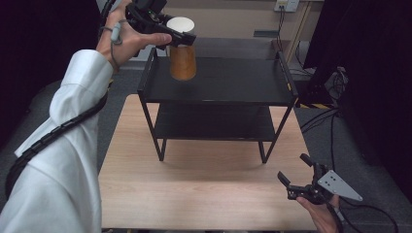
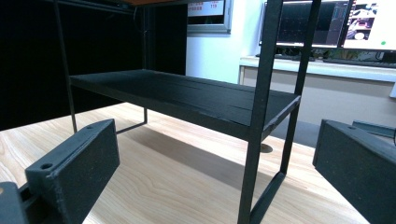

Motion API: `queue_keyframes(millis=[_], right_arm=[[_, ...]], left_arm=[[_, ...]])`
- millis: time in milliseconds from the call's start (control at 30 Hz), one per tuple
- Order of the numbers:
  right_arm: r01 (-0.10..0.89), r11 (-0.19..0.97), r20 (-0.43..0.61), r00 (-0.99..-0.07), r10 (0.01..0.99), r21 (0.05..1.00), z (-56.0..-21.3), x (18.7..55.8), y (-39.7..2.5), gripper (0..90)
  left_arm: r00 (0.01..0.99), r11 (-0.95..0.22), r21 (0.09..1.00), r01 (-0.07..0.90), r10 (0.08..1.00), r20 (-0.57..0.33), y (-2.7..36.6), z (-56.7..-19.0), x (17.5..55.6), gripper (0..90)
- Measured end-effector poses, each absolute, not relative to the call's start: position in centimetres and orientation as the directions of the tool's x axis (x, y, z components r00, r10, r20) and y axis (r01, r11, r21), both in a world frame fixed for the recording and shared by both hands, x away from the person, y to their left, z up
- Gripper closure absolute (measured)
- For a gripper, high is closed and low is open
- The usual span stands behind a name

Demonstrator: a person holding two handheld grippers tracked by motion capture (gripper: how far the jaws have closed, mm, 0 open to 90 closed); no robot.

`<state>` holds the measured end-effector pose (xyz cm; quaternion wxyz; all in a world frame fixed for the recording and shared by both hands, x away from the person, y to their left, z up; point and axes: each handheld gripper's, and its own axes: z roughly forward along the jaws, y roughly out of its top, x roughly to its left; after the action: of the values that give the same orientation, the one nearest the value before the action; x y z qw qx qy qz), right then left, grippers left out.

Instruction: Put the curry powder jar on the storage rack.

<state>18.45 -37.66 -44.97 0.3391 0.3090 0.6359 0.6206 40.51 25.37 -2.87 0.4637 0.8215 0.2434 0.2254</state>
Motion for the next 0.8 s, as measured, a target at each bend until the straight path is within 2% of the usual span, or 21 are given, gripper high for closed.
queue_keyframes(millis=[300,533,700,733,767,800], right_arm=[[-0.027,0.039,-0.048,-0.556,0.83,0.999,-45.0,17.1,-38.1,0.4],[-0.026,0.047,-0.053,-0.558,0.828,0.999,-45.0,17.0,-38.0,0.4],[-0.026,0.047,-0.053,-0.559,0.828,0.999,-45.0,17.0,-38.0,0.4],[-0.026,0.047,-0.053,-0.559,0.828,0.999,-45.0,17.0,-38.0,0.4],[-0.027,0.045,-0.053,-0.557,0.829,0.999,-45.0,17.0,-38.0,0.4],[-0.027,0.045,-0.053,-0.557,0.829,0.999,-45.0,17.0,-38.0,0.4]], left_arm=[[0.734,-0.429,0.866,0.257,0.67,0.114,26.5,-5.1,42.5,31.8],[0.731,-0.414,0.867,0.278,0.676,0.089,27.2,-6.5,43.2,31.8],[0.74,-0.362,0.888,0.283,0.672,0.038,28.2,-7.4,43.6,31.7],[0.74,-0.362,0.888,0.283,0.672,0.038,28.2,-7.4,43.6,30.0],[0.757,-0.36,0.876,0.321,0.653,-0.009,28.5,-7.2,44.3,23.4],[0.757,-0.36,0.876,0.321,0.653,-0.009,28.5,-7.2,44.3,16.5]])
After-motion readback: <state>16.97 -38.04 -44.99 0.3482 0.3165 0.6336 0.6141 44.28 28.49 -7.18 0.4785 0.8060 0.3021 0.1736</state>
